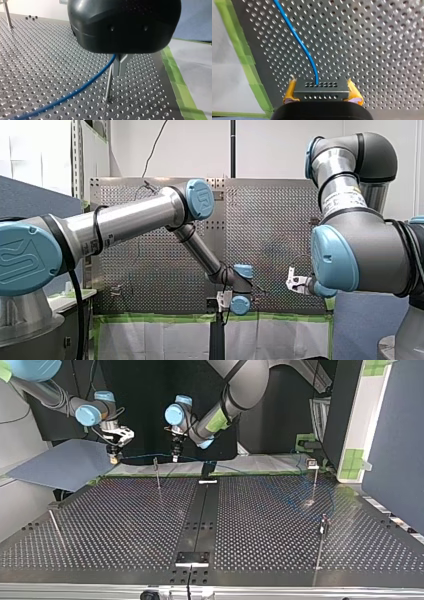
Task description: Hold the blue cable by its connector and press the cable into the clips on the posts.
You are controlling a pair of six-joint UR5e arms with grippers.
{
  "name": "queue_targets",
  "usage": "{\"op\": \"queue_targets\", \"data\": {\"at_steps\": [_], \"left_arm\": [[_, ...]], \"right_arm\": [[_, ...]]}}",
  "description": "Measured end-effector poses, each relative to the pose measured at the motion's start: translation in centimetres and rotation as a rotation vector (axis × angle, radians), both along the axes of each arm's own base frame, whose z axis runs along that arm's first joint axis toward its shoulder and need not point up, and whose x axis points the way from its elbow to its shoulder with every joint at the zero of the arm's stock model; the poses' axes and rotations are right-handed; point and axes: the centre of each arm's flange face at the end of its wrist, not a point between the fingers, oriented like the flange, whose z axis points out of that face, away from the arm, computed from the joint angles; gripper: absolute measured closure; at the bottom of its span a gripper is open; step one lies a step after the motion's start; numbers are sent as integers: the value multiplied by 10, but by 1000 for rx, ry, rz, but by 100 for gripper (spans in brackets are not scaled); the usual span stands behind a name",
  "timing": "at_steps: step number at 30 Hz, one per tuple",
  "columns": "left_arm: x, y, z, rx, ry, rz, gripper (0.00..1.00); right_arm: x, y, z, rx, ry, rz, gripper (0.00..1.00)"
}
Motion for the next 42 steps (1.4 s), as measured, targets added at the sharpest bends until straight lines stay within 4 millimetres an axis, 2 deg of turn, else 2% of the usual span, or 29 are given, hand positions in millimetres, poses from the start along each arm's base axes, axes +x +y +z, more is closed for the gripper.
{"op": "queue_targets", "data": {"at_steps": [13, 20, 28, 42], "left_arm": [[1, -14, -26, -27, 20, -42, 100], [7, -15, -24, -35, 15, -40, 100], [20, -10, -20, -43, 7, -29, 100], [34, -8, -12, -39, 6, -19, 100]], "right_arm": [[-20, -17, 5, -1, -2, -29, 100], [-19, -19, 3, -4, 2, -7, 100], [-14, -18, -14, 17, 14, 24, 100], [-13, -27, -10, 4, 4, 47, 100]]}}
